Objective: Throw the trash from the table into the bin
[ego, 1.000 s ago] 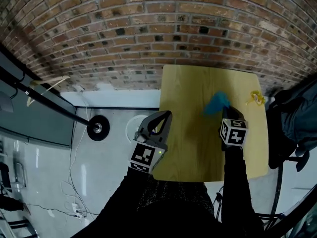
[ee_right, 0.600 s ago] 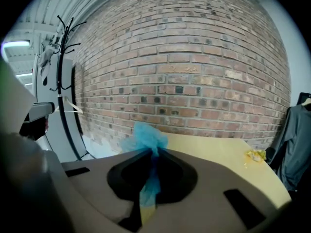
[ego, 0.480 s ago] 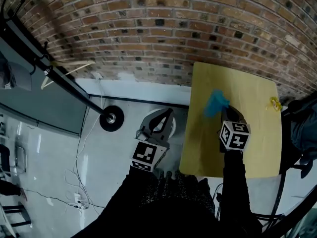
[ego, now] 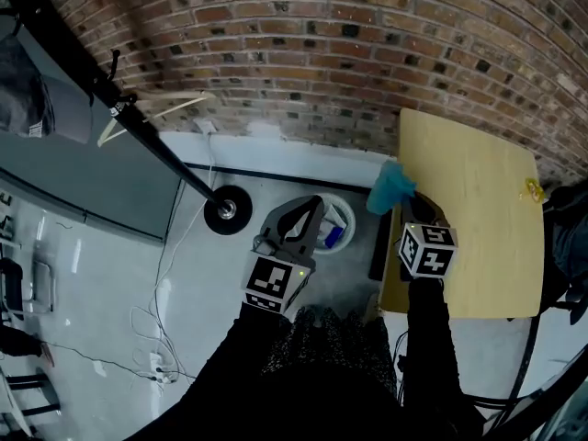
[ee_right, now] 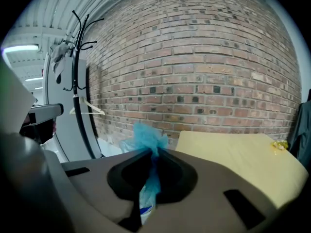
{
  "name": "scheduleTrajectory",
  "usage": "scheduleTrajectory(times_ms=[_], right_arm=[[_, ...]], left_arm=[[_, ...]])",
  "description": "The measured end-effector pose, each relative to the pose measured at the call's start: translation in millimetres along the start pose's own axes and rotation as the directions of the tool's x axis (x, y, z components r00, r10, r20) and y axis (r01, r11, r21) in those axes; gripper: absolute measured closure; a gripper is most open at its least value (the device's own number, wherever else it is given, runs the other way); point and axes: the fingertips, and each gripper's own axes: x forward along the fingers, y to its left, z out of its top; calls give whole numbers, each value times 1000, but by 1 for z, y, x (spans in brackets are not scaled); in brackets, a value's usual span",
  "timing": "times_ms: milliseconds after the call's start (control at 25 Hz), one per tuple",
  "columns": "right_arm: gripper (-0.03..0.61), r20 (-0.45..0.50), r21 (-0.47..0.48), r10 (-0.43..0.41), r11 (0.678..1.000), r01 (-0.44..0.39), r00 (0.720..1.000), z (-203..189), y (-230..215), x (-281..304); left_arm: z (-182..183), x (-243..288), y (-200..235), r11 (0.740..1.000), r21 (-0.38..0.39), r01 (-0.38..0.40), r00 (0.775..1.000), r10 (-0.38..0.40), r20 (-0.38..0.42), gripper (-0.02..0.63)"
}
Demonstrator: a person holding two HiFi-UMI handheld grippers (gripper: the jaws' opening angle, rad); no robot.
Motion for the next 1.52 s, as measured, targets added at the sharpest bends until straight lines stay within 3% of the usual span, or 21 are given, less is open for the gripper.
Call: scheduleTrajectory(times_ms=[280,560,1520], right_arm=[[561,-15,20,30,999,-30,999,-15,62,15],[561,-54,44,78,996,-76,995,-41,94,37],[561,-211,176,162,976,-125,964,-168,96,178]], left_arm=[[-14,-27,30,1000,-3,13,1000,-13,-10,607],[-27,-39,51,1000,-13,-3,1000,2,-31,607],[-122,32,82,995,-69,-67,990,57,-127,607]])
